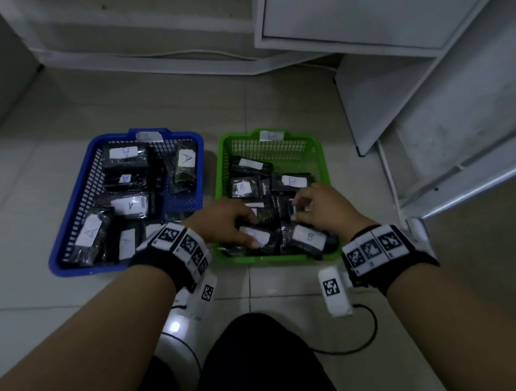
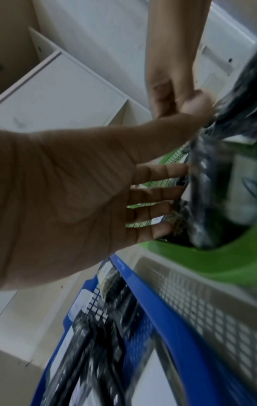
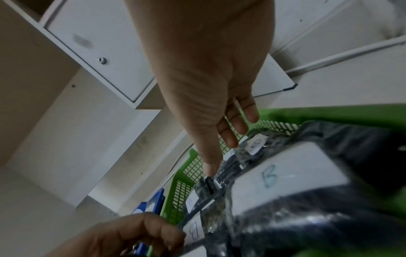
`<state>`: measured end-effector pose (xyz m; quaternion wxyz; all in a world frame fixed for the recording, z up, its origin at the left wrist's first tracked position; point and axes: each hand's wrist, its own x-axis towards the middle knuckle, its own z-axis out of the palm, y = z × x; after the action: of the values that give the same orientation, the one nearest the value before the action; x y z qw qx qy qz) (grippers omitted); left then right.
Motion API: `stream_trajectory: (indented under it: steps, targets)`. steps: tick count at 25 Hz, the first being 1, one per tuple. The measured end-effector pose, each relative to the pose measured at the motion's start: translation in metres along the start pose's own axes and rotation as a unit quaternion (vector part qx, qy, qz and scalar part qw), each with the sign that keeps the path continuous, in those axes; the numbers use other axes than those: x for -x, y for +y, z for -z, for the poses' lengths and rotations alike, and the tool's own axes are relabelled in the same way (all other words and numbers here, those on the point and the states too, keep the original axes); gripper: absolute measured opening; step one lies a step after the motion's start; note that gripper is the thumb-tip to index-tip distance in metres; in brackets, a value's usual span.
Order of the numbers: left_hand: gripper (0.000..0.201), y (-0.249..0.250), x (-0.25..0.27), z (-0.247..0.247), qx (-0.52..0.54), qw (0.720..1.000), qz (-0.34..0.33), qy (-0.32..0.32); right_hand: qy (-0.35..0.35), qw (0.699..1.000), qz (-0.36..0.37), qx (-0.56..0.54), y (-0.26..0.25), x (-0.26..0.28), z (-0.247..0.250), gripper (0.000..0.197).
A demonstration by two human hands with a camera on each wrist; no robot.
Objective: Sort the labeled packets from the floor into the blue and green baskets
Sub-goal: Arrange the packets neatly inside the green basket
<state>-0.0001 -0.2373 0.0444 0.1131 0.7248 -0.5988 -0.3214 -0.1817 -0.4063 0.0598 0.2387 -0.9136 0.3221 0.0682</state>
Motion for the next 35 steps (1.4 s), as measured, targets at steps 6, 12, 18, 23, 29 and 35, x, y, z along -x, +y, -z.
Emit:
stream_trajectory:
  steps: [6,12,18,23,29,35]
  targets:
    - [0.039,-0.005,0.023,-0.007,0.003,0.998,0.030,0.046,-0.058,0.988,0.019,0.142,0.005,0.044,-0.023,0.063]
    - [0.018,0.003,0.025,0.000,-0.010,0.998,0.057,0.034,-0.099,0.983,-0.007,0.156,0.005,0.037,-0.020,0.074]
    - [0.018,-0.001,0.015,0.000,-0.063,0.996,0.066,0.021,-0.103,0.979,0.014,0.176,0.009,0.036,-0.019,0.073]
    - [0.021,0.013,-0.007,0.007,-0.062,0.997,0.019,0.048,-0.075,0.986,0.013,0.146,0.011,0.037,-0.018,0.066]
    - [0.037,0.015,-0.010,-0.014,-0.108,0.992,0.032,-0.049,-0.098,0.990,0.010,0.097,0.016,0.033,-0.017,0.069]
    - [0.040,0.011,-0.009,-0.016,-0.113,0.992,0.053,-0.030,-0.068,0.995,-0.003,0.069,0.014,0.034,-0.020,0.054]
